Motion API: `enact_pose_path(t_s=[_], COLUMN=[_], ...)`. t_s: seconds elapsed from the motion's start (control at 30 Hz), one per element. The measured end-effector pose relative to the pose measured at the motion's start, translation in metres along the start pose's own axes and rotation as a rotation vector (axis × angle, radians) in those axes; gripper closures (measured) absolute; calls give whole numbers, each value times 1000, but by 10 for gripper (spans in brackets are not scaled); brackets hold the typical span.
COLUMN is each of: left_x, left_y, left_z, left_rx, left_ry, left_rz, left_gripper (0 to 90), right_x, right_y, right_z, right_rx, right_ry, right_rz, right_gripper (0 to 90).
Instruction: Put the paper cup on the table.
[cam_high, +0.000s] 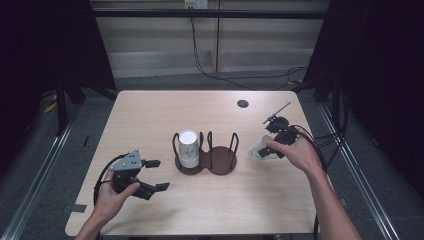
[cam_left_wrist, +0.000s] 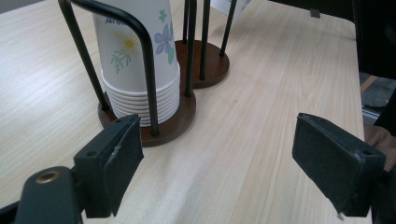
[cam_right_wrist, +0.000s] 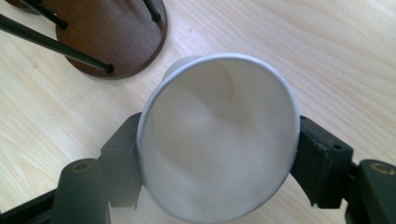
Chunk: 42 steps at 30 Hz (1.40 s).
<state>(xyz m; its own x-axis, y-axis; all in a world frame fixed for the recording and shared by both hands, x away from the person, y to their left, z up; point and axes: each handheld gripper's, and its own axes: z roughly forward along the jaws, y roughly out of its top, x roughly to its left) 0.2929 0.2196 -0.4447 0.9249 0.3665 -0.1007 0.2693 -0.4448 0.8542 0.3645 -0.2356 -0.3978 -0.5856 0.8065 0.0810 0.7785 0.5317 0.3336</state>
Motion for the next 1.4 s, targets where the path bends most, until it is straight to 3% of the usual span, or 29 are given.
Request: enact_pose_path(t_s=[0.23, 0.6, 0.73, 0.8, 0.87, 1.03, 1.4], left_x=[-2, 2, 2, 1, 0, 2, 0], left_y=[0, 0, 0, 0, 0, -1, -2], left_z=[0, -1, -1, -2, -3, -2, -2], left_rx=[-2, -9, 1, -13, -24, -7, -8], left_ry=[-11, -6, -11, 3, 7, 0, 7], left_rz=[5, -13, 0, 9, -3, 3, 13], left_gripper=[161, 160, 161, 164, 165, 165, 168], right_x=[-2, -13, -15, -14, -14, -12, -9], right_y=[10, 24, 26, 27, 29, 31, 37], right_z=[4, 13, 19, 22, 23, 31, 42], right_rx=[72, 162, 175, 187, 179, 194, 119], right_ry=[-35, -60, -44, -65, -94, -100, -115], right_rz=[-28, -10, -9, -20, -33, -34, -30], right_gripper=[274, 268, 264, 263, 260, 243, 205])
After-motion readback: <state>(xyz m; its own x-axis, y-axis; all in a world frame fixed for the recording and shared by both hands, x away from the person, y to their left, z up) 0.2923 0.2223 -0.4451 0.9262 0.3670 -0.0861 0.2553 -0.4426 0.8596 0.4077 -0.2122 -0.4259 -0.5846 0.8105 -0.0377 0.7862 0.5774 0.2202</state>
